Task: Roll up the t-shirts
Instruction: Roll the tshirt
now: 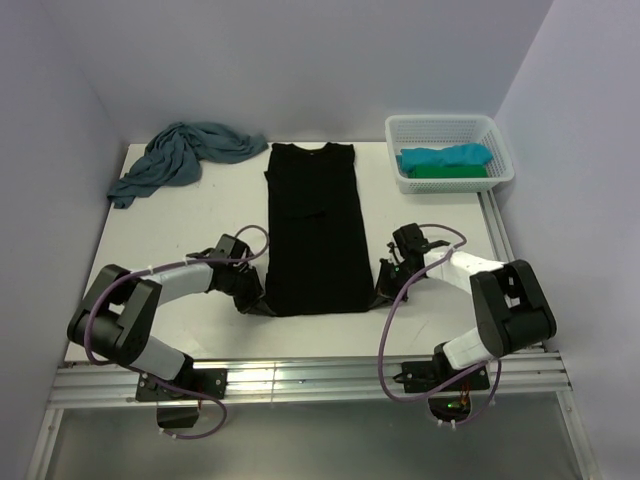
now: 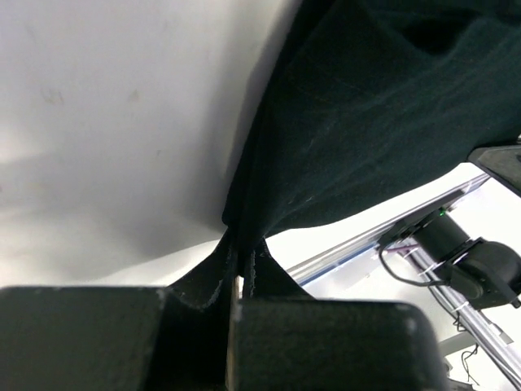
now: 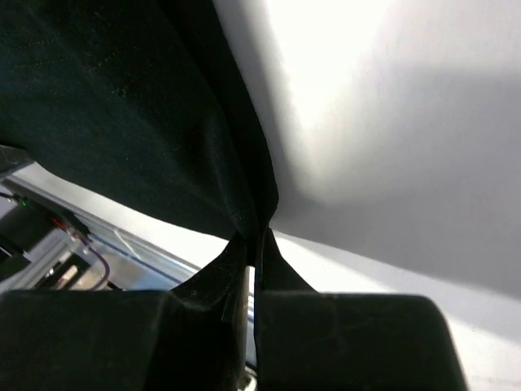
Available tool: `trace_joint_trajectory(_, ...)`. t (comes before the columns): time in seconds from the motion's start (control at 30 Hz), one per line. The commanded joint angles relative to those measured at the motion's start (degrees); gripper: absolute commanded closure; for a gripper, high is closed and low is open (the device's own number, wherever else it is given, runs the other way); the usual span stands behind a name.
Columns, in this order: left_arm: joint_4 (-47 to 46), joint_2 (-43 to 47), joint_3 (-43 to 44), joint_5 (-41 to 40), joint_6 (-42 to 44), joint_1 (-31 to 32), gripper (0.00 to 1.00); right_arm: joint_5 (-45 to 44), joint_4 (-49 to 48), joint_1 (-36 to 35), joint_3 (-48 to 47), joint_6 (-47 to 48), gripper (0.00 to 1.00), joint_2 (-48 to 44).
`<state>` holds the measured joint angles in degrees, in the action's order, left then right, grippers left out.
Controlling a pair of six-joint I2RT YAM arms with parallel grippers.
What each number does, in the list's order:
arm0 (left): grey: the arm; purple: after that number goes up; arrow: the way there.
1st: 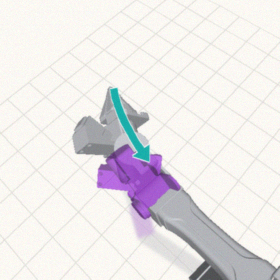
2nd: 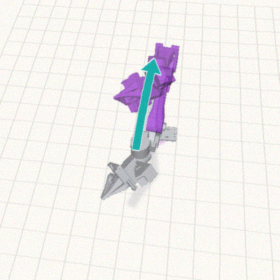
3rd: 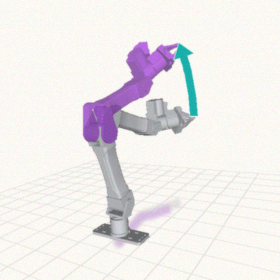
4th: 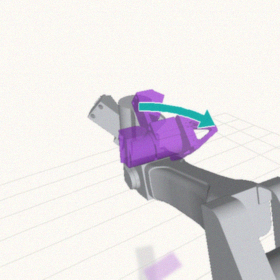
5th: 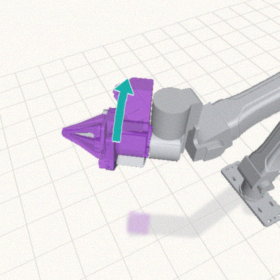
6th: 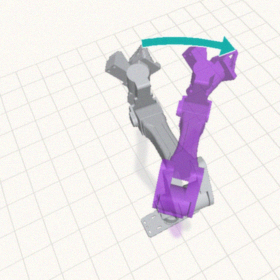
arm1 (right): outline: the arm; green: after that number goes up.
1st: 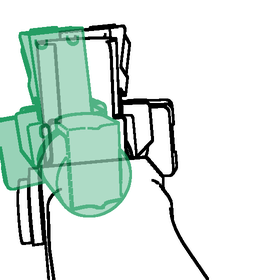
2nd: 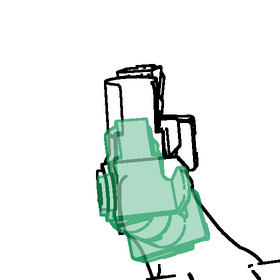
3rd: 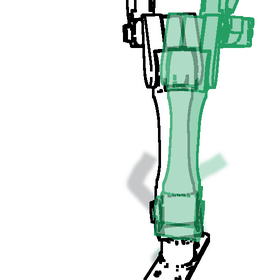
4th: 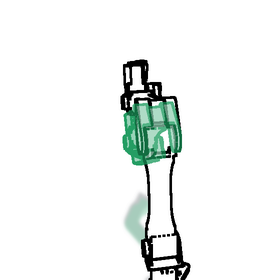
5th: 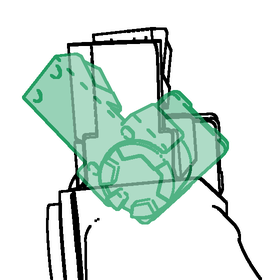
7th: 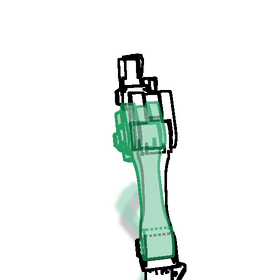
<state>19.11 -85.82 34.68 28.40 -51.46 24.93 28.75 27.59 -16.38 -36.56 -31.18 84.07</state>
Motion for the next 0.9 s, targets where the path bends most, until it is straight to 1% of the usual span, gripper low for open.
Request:
trace_joint_trajectory(0.0,10.1,-0.4,1.8,-4.0,3.1,0.5,1.0,-0.6,8.0,-0.4,-1.9,2.4,1.0,-2.6)
trace_joint_trajectory(0.1,15.2,-0.7,6.1,-3.4,4.3,0.5,1.0,1.3,10.2,-0.4,-3.8,2.3,0.99,-3.2)
trace_joint_trajectory(0.23,19.0,-1.5,11.5,-3.4,5.4,0.5,1.0,2.4,13.3,-0.3,-9.4,2.5,0.98,-2.6)
trace_joint_trajectory(0.33,19.1,-2.7,13.7,-1.2,5.7,0.1,1.0,3.7,15.2,0.0,-12.7,3.3,0.97,-1.5)
trace_joint_trajectory(0.47,19.1,-3.6,15.7,1.9,6.0,-1.9,1.0,3.9,17.9,0.6,-16.5,5.3,0.96,1.9)
trace_joint_trajectory(0.67,21.6,-6.3,20.7,3.2,8.6,-5.4,1.0,4.7,19.4,2.1,-20.5,6.8,0.97,4.2)
trace_joint_trajectory(0.87,23.8,-10.0,27.0,3.9,10.6,-7.2,1.0,6.0,20.5,4.1,-24.3,7.4,0.98,7.3)
